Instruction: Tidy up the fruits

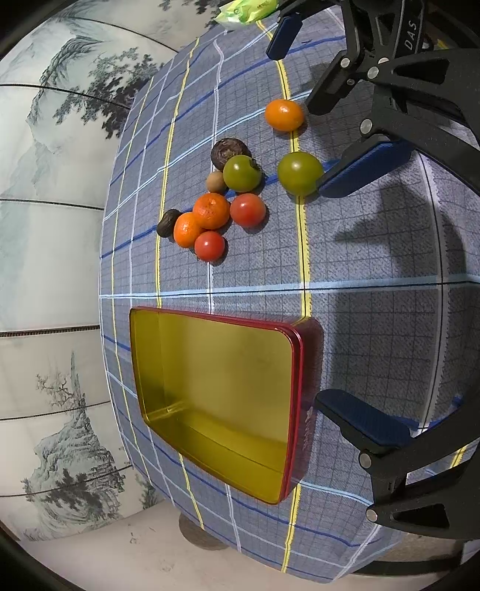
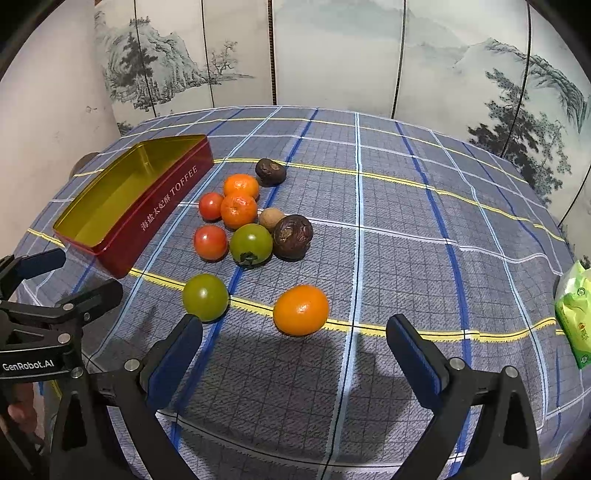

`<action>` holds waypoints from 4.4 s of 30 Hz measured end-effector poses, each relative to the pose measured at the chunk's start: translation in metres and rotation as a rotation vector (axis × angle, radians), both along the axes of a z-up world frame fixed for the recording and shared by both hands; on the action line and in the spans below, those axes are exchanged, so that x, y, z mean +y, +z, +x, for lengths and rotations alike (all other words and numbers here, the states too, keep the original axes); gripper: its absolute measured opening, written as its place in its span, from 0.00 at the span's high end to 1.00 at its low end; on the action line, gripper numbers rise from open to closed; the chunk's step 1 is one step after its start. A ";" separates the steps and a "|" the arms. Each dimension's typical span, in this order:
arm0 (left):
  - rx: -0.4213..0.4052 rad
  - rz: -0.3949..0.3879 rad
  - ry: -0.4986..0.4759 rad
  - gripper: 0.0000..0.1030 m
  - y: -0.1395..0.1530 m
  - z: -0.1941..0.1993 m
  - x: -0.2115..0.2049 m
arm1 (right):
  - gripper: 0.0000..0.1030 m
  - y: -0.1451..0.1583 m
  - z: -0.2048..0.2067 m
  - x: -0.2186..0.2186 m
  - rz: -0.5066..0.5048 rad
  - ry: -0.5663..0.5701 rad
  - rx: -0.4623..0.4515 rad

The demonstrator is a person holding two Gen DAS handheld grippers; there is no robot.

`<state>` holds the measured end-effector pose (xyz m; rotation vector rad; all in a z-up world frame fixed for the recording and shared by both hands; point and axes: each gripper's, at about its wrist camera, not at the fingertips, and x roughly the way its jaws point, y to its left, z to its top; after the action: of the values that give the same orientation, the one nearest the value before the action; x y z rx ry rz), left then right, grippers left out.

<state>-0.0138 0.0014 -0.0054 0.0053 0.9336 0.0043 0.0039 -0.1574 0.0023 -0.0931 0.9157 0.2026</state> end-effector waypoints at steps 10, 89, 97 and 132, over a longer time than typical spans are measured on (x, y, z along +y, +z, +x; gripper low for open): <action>0.008 0.001 -0.008 0.00 -0.001 0.004 -0.004 | 0.04 -0.001 0.001 -0.002 -0.019 -0.014 0.010; 0.051 -0.033 -0.156 0.08 -0.019 0.012 -0.042 | 0.67 -0.037 0.030 -0.003 -0.026 0.060 0.074; 0.061 -0.041 -0.180 0.11 -0.025 0.020 -0.052 | 0.67 -0.038 0.045 -0.019 -0.043 0.040 0.052; 0.107 -0.061 -0.201 0.64 -0.043 0.054 -0.072 | 0.66 -0.044 0.104 -0.061 -0.030 -0.007 -0.006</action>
<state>0.0399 -0.0703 -0.0488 0.0433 1.0363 -0.2126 0.1083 -0.2187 -0.0415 -0.1182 0.9128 0.1814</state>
